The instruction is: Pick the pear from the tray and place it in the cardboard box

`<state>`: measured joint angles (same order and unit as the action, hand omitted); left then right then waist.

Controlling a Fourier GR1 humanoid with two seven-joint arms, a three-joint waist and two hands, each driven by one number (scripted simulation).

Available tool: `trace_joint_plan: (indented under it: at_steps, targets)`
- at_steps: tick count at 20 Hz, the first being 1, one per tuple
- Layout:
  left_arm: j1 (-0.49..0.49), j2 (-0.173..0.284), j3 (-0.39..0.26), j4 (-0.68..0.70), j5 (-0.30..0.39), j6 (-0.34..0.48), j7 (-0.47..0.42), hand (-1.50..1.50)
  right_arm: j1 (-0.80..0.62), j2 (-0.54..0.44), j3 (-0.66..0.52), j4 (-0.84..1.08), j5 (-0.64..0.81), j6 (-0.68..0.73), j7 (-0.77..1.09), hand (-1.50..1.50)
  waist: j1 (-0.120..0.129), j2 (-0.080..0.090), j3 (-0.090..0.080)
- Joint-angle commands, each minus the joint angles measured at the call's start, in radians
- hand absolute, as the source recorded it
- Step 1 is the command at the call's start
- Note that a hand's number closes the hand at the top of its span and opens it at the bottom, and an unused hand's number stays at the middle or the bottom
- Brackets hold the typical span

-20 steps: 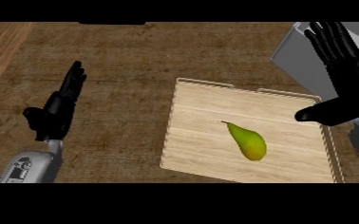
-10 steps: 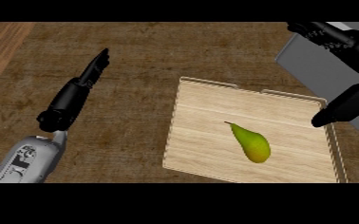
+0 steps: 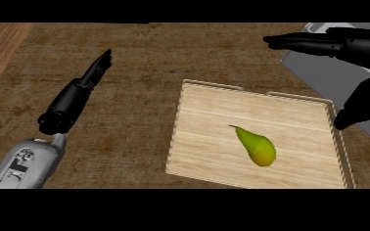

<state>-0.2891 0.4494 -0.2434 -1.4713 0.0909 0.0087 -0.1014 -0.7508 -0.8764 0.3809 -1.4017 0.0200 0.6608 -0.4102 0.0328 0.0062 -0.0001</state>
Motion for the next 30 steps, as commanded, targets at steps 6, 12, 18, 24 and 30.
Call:
trace_joint_plan:
  at_steps: [6, 12, 18, 24, 30]
  targets:
    - [0.045, -0.006, 0.031, -0.004, 0.002, -0.018, -0.011, 0.0, -0.11, -0.006, 0.14, -0.194, 0.161, 0.155, 0.102, -1.5, -0.024, -0.008, -0.001]
    - [0.097, -0.006, 0.04, -0.062, -0.022, -0.024, -0.001, 0.0, -0.048, 0.042, 0.176, -0.359, 0.209, 0.215, 0.295, -1.5, -0.035, -0.011, -0.001]
    - [0.089, -0.008, 0.09, -0.058, -0.027, -0.052, 0.0, 0.0, 0.025, 0.165, 0.17, -0.44, 0.218, 0.296, 0.509, -1.5, -0.035, -0.01, 0.0]
    - [0.075, -0.044, 0.102, -0.078, -0.054, -0.075, 0.03, 0.0, 0.129, 0.219, 0.181, -0.442, 0.381, 0.281, 0.47, -1.5, -0.03, -0.006, 0.0]
    - [0.077, -0.07, 0.118, -0.022, -0.101, -0.096, -0.019, 0.0, 0.102, 0.288, 0.119, -0.446, 0.443, 0.345, 0.505, -1.5, -0.031, -0.006, 0.0]
